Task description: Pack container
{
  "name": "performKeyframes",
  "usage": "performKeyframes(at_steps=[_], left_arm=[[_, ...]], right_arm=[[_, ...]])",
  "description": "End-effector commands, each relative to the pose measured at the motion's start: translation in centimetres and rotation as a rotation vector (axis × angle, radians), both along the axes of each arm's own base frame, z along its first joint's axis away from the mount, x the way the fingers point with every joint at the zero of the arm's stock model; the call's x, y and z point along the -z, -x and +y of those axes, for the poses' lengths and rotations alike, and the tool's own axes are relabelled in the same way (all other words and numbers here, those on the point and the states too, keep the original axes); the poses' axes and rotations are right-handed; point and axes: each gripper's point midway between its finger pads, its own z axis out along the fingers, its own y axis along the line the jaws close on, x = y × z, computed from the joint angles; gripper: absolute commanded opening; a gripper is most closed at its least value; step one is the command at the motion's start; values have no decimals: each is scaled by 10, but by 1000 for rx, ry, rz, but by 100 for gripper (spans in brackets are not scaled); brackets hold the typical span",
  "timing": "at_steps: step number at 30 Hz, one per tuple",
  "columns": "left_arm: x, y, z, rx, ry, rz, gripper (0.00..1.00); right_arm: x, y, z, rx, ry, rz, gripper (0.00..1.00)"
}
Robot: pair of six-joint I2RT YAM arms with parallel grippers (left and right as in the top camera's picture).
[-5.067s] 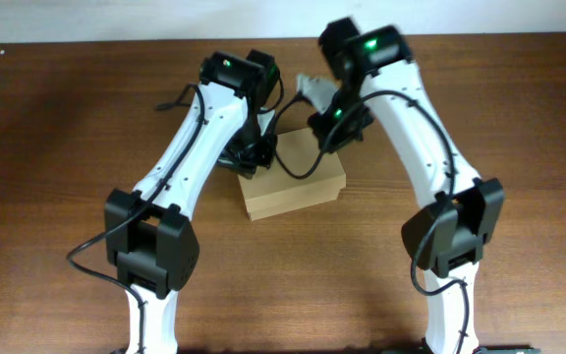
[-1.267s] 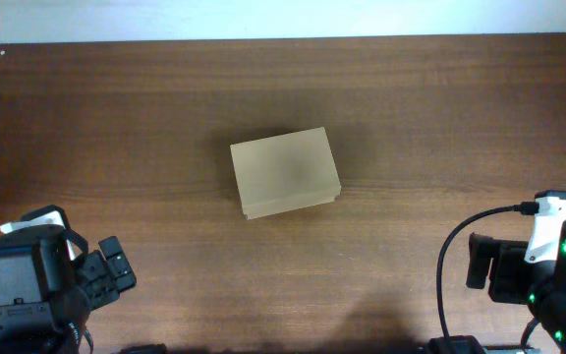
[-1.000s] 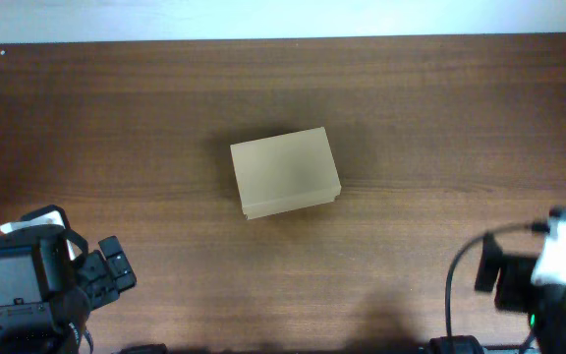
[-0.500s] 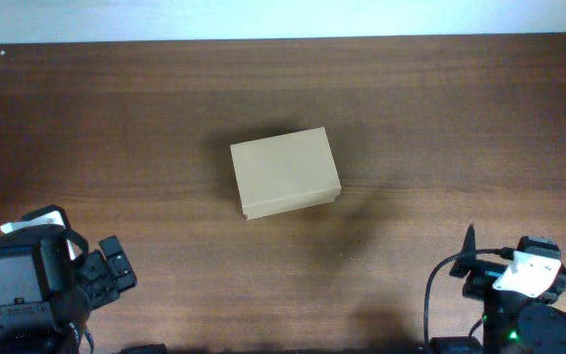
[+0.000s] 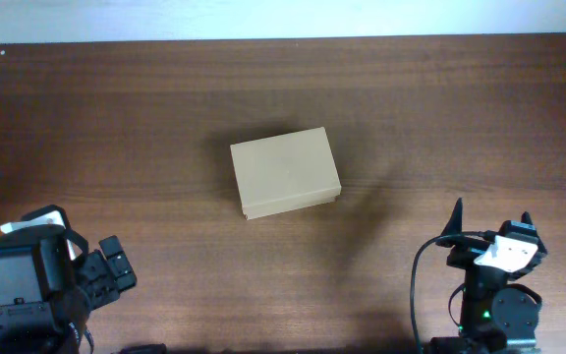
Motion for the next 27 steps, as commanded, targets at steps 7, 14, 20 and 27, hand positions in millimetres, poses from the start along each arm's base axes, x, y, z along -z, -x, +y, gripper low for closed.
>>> performKeyframes(at_steps=[7,14,20,27], left_arm=[[0,0,-2,2,11,-9,99],[0,0,-2,2,11,-9,100],[0,0,-2,2,11,-9,100],[0,0,-2,2,11,-9,100]], right_arm=[[47,-3,-1,1,-8,46,99],[65,-5,-1,1,-9,75,99],[65,-5,-1,1,-8,75,99],[66,-5,-1,1,-8,75,99]])
